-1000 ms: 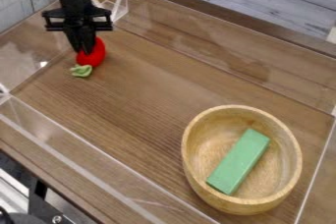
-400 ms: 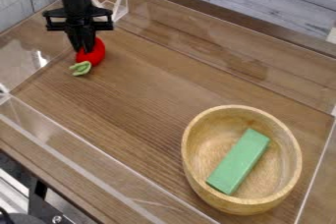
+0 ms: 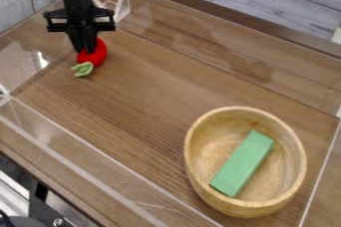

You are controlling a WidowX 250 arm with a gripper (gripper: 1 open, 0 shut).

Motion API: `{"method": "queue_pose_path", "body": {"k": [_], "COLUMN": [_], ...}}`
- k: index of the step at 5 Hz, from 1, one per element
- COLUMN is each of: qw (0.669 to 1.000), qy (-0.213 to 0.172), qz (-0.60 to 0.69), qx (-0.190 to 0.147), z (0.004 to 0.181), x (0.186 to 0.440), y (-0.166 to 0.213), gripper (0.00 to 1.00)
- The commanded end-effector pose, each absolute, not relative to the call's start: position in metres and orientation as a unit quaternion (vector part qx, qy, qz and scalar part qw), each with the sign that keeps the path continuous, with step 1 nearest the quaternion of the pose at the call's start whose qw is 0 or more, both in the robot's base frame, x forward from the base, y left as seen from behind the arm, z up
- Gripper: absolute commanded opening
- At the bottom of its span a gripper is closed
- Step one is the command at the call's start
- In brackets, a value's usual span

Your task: Move the red object to the left side of the table

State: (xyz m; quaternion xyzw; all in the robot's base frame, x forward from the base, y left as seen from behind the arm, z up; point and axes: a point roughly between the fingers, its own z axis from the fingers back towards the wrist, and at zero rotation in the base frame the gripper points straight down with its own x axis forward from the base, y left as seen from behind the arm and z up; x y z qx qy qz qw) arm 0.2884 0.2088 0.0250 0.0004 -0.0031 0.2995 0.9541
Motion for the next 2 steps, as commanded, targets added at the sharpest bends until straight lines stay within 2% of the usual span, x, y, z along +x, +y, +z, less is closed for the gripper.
{"method": "queue_pose_path", "body": {"k": [1,2], "qw": [0.960,0.964], "qy": [0.013,0.018], "qz": [0.279,0.266], "qx": [0.002,0.002], "z": [0.0075,0.0128], "x": [0.2759,0.2746], "y": [0.2096,0.2025], "gripper": [0.00,0.00]}}
